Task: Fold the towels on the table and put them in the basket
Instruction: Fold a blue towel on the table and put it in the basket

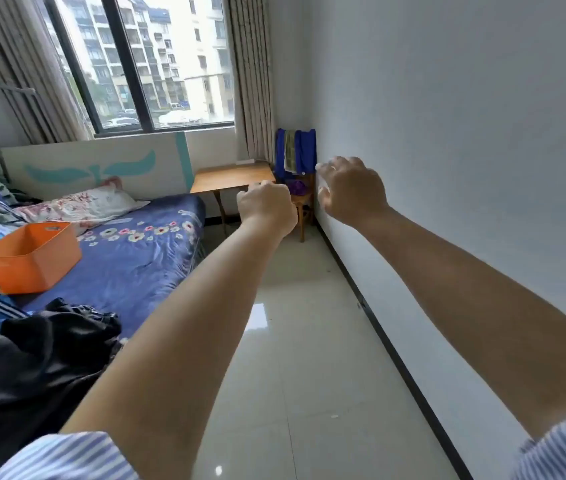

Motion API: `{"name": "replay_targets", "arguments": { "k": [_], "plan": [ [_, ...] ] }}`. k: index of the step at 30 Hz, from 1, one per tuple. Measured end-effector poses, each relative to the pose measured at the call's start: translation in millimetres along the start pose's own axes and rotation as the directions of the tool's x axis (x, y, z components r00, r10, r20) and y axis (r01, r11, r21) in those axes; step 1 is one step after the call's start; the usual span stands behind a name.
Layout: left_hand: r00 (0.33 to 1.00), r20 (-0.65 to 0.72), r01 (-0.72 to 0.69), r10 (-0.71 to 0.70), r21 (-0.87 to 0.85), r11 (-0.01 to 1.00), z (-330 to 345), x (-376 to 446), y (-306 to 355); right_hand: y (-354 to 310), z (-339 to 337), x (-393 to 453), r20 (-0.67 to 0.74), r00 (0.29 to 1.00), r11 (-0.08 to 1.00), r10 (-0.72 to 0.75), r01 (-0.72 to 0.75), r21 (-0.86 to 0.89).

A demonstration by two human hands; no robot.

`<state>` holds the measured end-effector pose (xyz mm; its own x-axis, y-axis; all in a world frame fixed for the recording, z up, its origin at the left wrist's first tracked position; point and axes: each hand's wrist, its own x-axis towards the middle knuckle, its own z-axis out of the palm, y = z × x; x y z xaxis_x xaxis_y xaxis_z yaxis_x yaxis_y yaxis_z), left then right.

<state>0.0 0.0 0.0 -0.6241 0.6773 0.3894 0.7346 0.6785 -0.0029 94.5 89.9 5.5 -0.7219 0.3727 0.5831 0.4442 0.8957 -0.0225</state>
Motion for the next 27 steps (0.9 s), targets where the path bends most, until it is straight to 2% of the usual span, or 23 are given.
{"name": "replay_targets", "arguments": {
  "k": [3, 6, 12, 20, 27],
  "plan": [
    [0.986, 0.153, 0.069, -0.070, 0.010, 0.998, 45.0, 44.2, -4.2, 16.8, 54.2, 30.2, 0.079, 0.997, 1.000, 0.021, -0.021, -0.006],
    [0.965, 0.242, 0.100, -0.103, 0.025, 0.995, 92.4, 98.9, -11.8, 35.4, 116.2, 72.3, 0.219, 0.975, 0.999, 0.046, -0.043, -0.022],
    [0.920, 0.373, 0.111, -0.117, 0.038, 0.993, 169.5, 196.8, -41.1, 61.4, 221.0, 156.9, 0.349, 0.937, 0.999, 0.026, -0.012, -0.043],
    [0.894, 0.419, 0.138, -0.160, 0.081, 0.987, 266.3, 341.3, -122.0, 68.5, 356.5, 291.5, 0.402, 0.915, 1.000, 0.024, -0.016, -0.023],
    [0.902, 0.425, 0.001, -0.070, 0.161, 0.987, 334.8, 500.7, -201.2, 85.2, 459.2, 435.5, 0.424, 0.892, 0.987, 0.155, -0.158, -0.028]
  ]
}}
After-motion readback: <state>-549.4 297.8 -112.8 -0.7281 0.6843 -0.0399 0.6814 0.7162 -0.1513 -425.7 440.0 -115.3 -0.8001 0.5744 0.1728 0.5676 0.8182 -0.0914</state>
